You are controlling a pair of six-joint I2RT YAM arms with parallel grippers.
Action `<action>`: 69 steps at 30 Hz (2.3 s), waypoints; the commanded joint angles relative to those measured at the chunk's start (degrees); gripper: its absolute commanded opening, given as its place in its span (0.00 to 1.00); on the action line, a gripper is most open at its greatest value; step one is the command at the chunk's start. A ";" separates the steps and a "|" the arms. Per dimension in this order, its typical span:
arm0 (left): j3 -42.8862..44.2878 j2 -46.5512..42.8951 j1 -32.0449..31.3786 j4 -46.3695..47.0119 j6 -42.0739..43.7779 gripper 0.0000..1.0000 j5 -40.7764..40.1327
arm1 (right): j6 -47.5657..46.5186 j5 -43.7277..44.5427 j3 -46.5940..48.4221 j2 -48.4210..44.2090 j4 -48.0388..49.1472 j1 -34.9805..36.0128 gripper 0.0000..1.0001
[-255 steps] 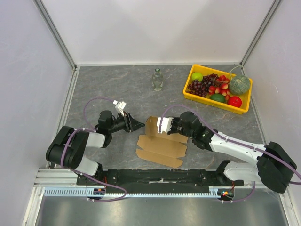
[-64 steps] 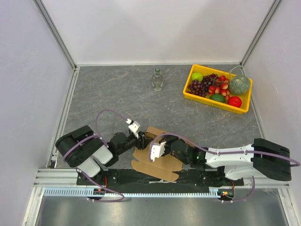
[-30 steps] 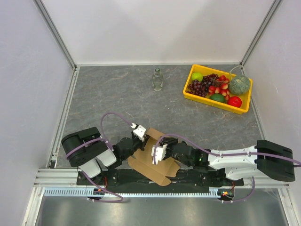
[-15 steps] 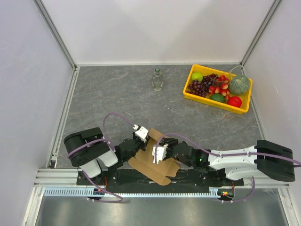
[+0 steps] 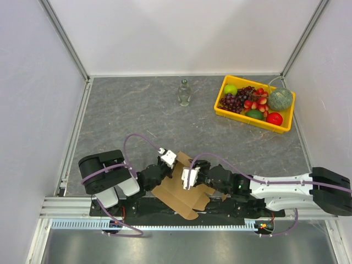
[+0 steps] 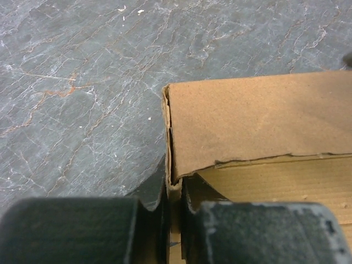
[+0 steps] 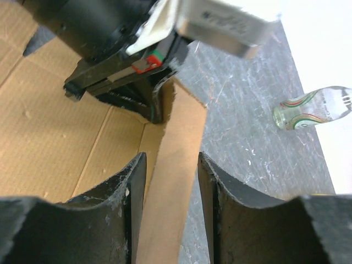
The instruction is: Fold the paper box
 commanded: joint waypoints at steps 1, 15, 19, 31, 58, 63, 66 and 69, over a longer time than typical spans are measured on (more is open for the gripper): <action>-0.14 0.02 -0.74 12.01 2.04 0.22 -2.59 | 4.16 -0.55 3.08 -5.36 -0.69 0.19 0.51; -7.35 -12.71 -3.29 5.79 -4.72 0.86 -1.63 | 17.69 0.40 2.11 -22.50 -2.19 0.10 0.63; -7.79 -24.82 -4.52 -7.99 -8.41 0.89 -1.45 | 26.12 10.30 4.30 -23.74 -7.44 0.10 0.62; -9.20 -84.76 -6.02 -53.17 -14.67 0.80 -5.49 | 61.80 31.87 21.88 -14.78 -44.96 -0.87 0.62; 30.81 -26.79 12.09 -54.53 -8.24 0.13 35.53 | 91.36 7.19 26.55 -16.27 -84.98 -4.39 0.61; 27.63 -26.35 12.09 -52.50 -8.69 0.03 38.62 | 91.97 5.43 23.65 -17.14 -83.84 -4.38 0.61; 26.14 -26.61 12.09 -52.59 -8.69 0.02 38.80 | 93.20 4.55 21.28 -18.98 -82.70 -4.38 0.58; 24.30 -27.14 12.00 -52.32 -9.04 0.02 38.89 | 94.52 4.37 19.08 -20.13 -81.99 -4.38 0.56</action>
